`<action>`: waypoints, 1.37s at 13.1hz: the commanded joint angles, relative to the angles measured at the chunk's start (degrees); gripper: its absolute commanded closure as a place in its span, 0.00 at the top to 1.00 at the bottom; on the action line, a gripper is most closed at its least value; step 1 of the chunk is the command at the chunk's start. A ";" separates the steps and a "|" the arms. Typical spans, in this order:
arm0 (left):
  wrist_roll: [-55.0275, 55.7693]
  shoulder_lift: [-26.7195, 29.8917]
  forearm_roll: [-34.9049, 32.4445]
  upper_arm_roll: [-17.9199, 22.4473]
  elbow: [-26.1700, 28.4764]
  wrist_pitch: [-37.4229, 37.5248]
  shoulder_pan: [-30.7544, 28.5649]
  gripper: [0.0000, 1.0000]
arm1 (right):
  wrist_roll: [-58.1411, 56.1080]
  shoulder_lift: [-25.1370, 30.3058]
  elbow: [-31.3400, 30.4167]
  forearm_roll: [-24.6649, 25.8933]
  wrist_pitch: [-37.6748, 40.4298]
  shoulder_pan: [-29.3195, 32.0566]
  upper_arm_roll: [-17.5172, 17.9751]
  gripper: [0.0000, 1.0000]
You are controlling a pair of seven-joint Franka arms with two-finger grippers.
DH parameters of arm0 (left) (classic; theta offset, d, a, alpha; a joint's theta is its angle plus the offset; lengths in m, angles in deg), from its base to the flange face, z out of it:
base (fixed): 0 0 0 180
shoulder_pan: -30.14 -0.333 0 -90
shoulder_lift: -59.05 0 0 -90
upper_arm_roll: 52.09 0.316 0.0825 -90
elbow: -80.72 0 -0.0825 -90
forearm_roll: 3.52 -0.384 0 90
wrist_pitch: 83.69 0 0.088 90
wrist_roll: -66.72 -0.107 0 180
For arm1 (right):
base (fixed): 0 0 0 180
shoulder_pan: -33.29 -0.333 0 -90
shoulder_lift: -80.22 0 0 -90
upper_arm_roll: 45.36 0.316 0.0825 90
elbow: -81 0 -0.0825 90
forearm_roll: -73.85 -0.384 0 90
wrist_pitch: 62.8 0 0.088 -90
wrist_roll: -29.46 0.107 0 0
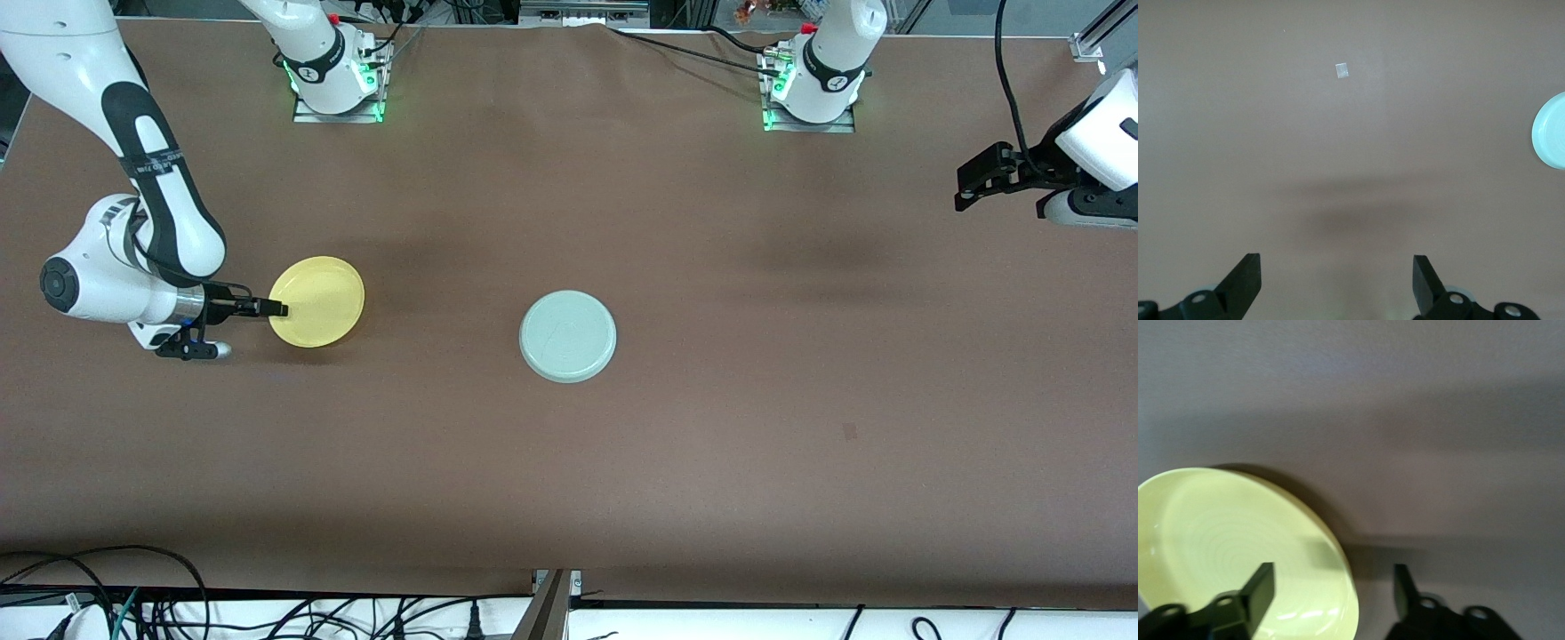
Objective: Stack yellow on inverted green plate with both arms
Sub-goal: 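Reach the right gripper to the yellow plate's rim and grasp, then slide the yellow plate with the right gripper onto the green plate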
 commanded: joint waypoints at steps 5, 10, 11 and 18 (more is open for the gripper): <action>-0.62 -1.38 0.03 -0.36 -1.03 0.11 1.08 1.00 | -5.80 -2.12 0.47 -6.76 0.94 3.14 0.77 0.00; -0.53 -1.38 0.03 -0.45 -1.04 0.11 1.08 1.00 | -5.45 -1.68 4.16 -6.67 6.38 2.97 0.77 0.00; -0.53 -1.38 0.03 -0.45 -0.95 0.11 1.08 1.00 | -5.45 -1.50 5.64 -6.67 8.92 2.88 0.85 0.00; -0.62 -1.47 0.03 -0.45 -0.95 0.02 1.08 1.00 | 2.16 -0.89 20.31 -6.49 24.75 -1.23 3.76 0.00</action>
